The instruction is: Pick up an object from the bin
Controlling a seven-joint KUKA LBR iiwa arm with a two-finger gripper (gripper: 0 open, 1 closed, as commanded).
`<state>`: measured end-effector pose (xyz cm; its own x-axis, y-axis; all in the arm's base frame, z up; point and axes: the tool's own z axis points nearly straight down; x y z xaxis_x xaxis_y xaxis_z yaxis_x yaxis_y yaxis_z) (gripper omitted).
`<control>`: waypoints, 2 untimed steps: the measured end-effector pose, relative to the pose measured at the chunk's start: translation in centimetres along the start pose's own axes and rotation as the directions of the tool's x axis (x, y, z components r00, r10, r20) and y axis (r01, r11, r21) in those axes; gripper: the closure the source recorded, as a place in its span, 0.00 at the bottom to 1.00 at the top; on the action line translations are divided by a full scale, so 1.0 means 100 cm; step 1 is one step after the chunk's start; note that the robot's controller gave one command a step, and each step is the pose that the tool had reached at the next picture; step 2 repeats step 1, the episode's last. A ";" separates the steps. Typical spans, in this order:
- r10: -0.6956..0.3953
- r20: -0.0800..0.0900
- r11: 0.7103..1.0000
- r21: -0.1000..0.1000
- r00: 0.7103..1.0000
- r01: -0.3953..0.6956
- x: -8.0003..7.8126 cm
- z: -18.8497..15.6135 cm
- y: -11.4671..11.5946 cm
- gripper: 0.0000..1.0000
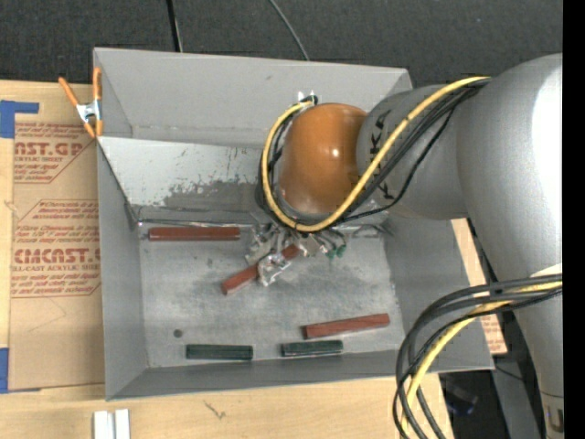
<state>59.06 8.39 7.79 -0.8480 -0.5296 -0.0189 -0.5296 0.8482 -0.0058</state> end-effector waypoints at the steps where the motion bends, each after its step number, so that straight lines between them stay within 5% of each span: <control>1: -0.101 -0.010 0.995 -0.004 0.995 0.101 0.022 -0.172 -0.003 1.00; 2: -0.101 -0.010 0.995 -0.004 0.995 0.101 0.022 -0.172 -0.003 1.00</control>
Offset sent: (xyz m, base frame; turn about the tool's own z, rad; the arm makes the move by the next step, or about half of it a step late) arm 0.0000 0.0000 0.0000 0.0000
